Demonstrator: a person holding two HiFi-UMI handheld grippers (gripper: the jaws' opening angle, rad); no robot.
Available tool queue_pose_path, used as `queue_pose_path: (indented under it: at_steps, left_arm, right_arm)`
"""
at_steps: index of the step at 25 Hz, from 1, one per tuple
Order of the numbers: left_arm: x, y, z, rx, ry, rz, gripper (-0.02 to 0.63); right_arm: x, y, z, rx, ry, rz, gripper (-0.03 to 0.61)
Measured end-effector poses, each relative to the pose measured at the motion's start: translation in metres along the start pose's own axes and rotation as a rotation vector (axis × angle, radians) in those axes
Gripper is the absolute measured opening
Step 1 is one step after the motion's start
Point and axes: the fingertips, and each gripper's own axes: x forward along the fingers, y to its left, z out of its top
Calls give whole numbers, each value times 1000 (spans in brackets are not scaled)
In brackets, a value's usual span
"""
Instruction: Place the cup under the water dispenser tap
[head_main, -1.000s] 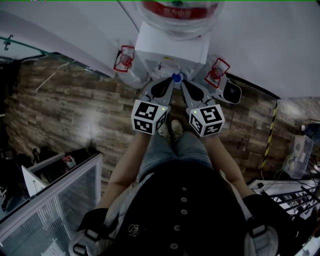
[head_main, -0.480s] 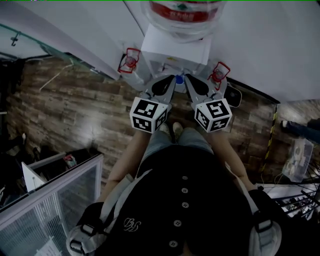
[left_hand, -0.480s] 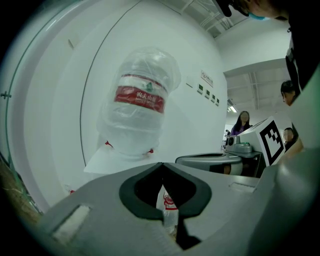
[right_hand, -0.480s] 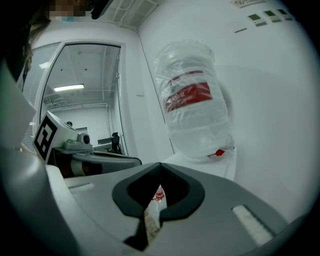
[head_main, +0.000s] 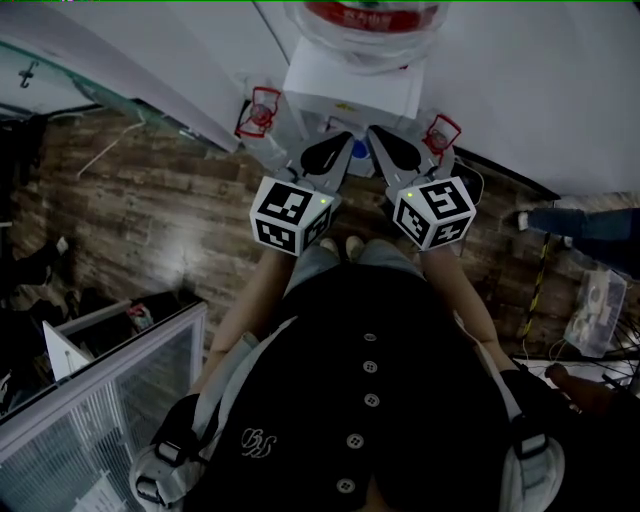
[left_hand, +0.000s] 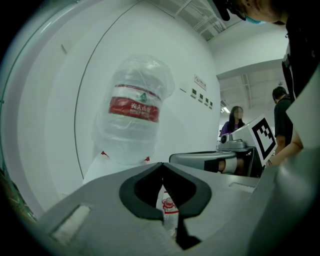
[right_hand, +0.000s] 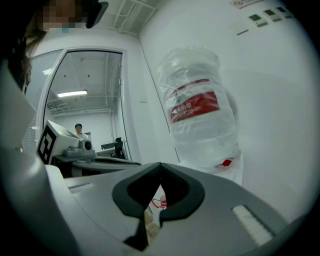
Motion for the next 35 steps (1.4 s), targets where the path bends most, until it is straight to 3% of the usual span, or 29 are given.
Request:
queue_pose_path:
  at_steps: [8,18,35]
  left_arm:
    - [-6,3,3,-40,-13,5,0]
    - [-9,2,1,-32,-5,24,0]
    - [-20,-2,-10,-43,18,61,0]
  right_arm:
    - [-6,9,9,-65,-9,28,0]
    - [-7,23,7,-63,-4,69,0]
    - [-19,22,-12,-42,31,54,0]
